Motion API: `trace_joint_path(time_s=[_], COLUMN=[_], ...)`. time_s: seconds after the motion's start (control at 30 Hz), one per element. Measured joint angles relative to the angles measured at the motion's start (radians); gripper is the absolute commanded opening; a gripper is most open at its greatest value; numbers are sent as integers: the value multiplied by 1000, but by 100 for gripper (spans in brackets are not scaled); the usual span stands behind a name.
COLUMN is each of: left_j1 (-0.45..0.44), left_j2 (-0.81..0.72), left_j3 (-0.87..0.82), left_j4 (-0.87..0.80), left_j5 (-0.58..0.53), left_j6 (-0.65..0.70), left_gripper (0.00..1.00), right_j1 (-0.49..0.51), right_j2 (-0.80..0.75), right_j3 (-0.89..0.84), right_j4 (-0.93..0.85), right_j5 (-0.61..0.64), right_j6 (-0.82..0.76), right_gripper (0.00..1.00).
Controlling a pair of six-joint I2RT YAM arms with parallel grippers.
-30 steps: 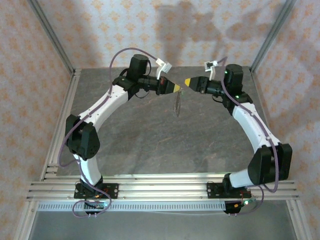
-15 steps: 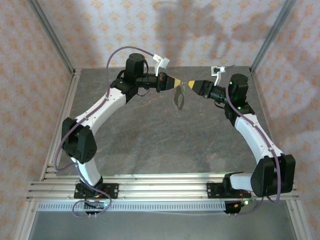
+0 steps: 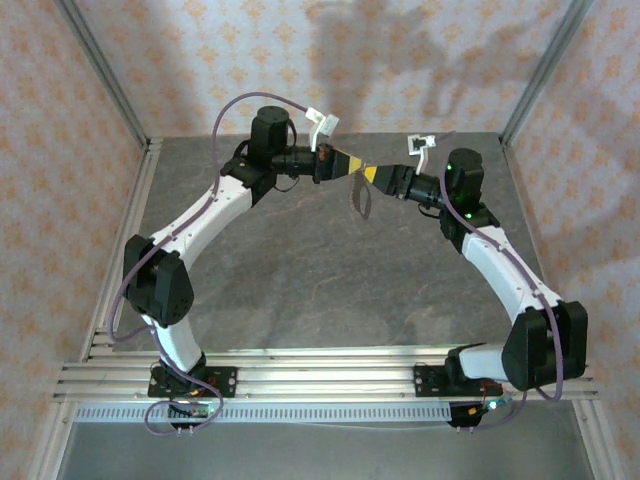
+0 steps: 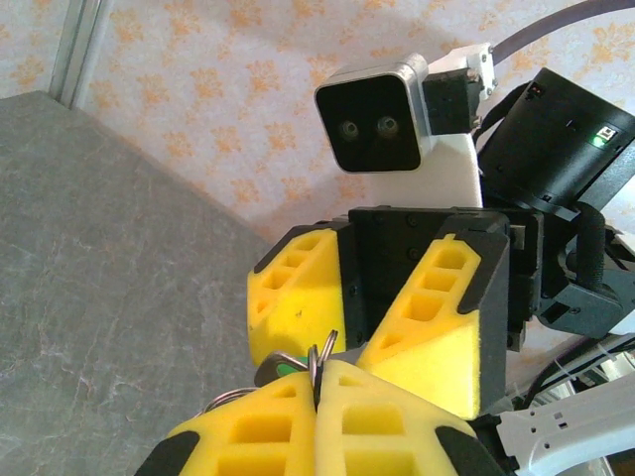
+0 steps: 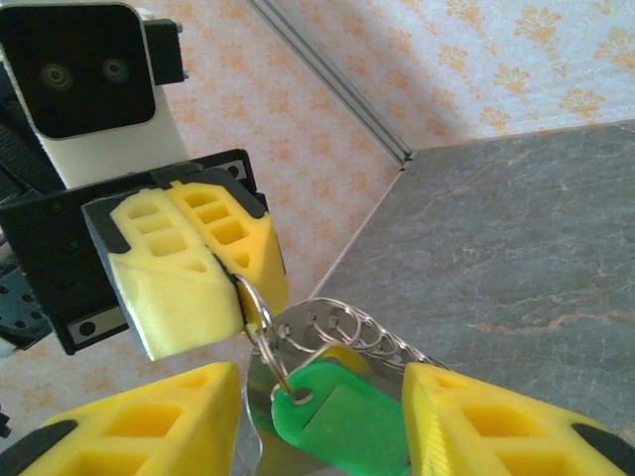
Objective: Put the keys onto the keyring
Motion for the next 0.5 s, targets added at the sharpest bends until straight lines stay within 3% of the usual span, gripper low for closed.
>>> trace_joint_path(time_s=[0.23,0.5], left_j1=[-5,-5], left_j2=[0,0], left_j3=[0,0], left_j4=[0,0], left_j5=[0,0], left_j6=[0,0], left_gripper=[0,0], right_j1=[2,9], right_j2=[40,48], right_j3=[0,0], right_j4=[2,9], right_j5=[-1,-9], right_j6=[-1,-9], right_gripper=[40,9])
